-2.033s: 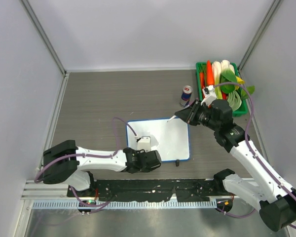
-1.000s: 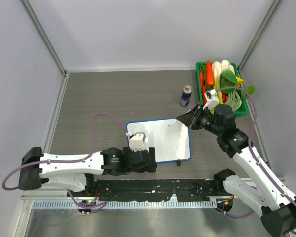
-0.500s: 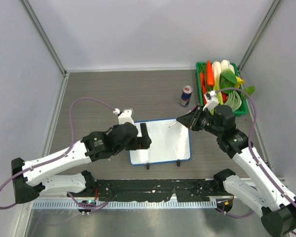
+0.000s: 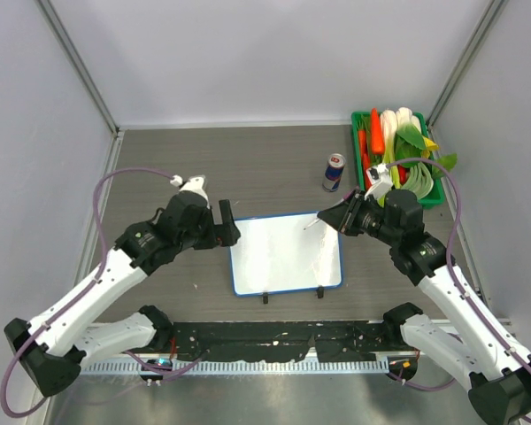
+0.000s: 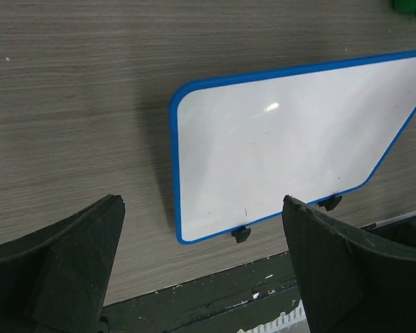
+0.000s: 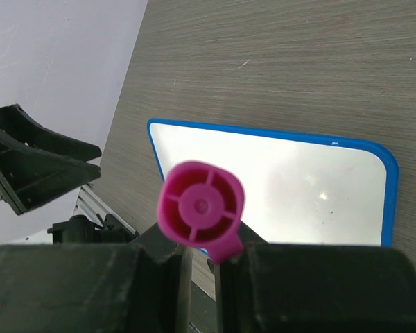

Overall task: Write a sentence on the whiteboard
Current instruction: Hold the whiteboard on the whiteboard stand.

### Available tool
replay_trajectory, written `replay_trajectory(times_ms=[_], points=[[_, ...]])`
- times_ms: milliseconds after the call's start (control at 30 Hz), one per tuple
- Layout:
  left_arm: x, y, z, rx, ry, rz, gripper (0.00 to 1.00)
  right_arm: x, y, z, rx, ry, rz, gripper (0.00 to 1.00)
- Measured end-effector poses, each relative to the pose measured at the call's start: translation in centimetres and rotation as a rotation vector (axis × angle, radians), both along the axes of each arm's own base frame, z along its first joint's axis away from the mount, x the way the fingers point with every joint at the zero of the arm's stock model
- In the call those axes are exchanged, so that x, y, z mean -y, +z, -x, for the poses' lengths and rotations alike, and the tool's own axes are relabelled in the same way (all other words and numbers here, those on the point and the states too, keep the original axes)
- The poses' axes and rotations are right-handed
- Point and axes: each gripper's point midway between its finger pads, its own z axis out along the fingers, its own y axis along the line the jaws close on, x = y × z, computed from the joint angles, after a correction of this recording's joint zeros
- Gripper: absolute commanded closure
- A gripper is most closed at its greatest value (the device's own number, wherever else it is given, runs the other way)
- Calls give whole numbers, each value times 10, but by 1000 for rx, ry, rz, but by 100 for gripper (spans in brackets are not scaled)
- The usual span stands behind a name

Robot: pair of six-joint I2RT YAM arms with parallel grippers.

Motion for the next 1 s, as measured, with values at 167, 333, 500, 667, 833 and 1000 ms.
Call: replay_trajectory(times_ms=[167,333,500,667,833,1000], points=[[-26,12,-4,24,32,51,0,0,-1,-1,1,2,7,98],[-35,2,0,-28,16,94,0,0,-5,-2,-10,2,13,99],[-30,-8,4,-103,-31,134,0,0,-5,-3,-9,-1,13,99],[-26,-9,6,-138,-62,172,0,0,-4,-4,-3,-1,11,99],[-21,-7,7,-156,-84,208,0,-1,-5,-5,-7,-1,12,99],[-19,-8,6,-170,-91,221,0,-2,-8,-8,-14,0,15,99]])
